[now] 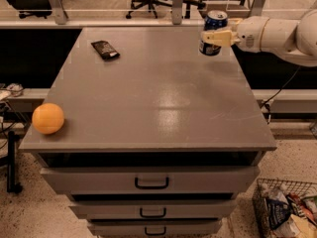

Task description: Pick pepsi can

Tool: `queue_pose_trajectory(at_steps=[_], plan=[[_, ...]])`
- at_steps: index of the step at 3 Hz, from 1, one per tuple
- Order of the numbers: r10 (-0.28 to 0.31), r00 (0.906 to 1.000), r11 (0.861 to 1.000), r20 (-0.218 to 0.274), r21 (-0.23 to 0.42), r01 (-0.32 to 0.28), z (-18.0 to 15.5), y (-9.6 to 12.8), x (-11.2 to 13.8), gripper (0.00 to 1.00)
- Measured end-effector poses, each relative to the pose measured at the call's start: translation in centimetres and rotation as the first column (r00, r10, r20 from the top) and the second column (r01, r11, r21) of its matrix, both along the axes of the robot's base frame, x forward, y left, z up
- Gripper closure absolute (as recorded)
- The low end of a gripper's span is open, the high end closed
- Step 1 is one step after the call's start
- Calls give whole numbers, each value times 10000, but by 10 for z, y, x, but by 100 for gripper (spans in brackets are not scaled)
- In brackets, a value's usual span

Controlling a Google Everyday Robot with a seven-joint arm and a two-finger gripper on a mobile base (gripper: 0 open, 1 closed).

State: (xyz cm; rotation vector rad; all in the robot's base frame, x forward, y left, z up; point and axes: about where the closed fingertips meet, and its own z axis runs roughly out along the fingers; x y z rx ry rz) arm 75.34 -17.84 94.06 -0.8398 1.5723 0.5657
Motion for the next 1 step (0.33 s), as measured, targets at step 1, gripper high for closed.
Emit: queue_pose_trajectory(at_steps=[1], plan=[[-19, 10000, 10000, -68, -52, 19, -4, 2, 2, 100]])
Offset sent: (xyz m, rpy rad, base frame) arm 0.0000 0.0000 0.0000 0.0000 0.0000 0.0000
